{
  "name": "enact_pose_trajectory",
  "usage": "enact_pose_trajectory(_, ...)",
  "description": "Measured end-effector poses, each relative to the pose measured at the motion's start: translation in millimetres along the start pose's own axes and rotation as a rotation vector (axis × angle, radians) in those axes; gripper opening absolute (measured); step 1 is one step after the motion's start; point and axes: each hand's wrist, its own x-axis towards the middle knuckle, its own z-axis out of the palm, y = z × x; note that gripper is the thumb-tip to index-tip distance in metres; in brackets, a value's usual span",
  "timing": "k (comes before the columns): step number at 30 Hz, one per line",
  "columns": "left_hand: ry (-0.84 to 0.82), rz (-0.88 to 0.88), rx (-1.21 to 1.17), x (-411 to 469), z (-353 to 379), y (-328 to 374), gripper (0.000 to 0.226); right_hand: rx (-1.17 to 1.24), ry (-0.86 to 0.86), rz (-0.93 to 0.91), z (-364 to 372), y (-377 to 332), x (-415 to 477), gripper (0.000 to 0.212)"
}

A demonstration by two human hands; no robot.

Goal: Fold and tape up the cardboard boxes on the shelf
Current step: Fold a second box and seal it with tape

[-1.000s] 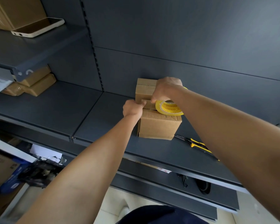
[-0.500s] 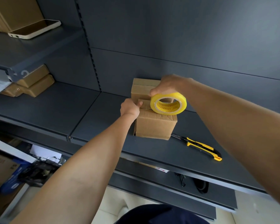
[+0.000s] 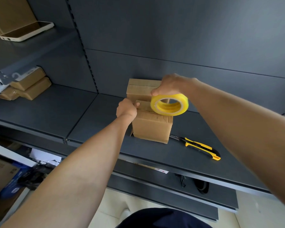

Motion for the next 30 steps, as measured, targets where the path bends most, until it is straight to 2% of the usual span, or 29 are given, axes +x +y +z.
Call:
enact_pose_trajectory(5,0.004,0.029,-0.031,-3,6,5,0.038,-0.098,-0.028,0.074,1,31,-13,0.059)
enact_pose_trajectory(10,0.013,0.039,-0.067,-5,8,9,0.047,-0.081,-0.061,0.090,-4,45,-18,0.044)
enact_pose_trajectory(15,0.019,0.054,-0.056,-11,12,15,0.044,-0.113,-0.083,0.119,-4,48,-21,0.058)
enact_pose_trajectory(21,0.028,0.084,-0.033,-15,14,17,0.041,-0.157,-0.149,0.142,-1,51,-23,0.056)
enact_pose_trajectory(24,0.033,0.109,-0.013,-14,13,16,0.035,-0.244,-0.172,0.210,5,66,-29,0.073)
enact_pose_trajectory(26,0.033,0.104,-0.015,-15,14,18,0.034,-0.217,-0.197,0.252,16,79,-30,0.089)
enact_pose_trajectory(30,0.047,0.065,-0.011,-17,17,20,0.045,-0.090,-0.262,0.273,40,91,-31,0.094)
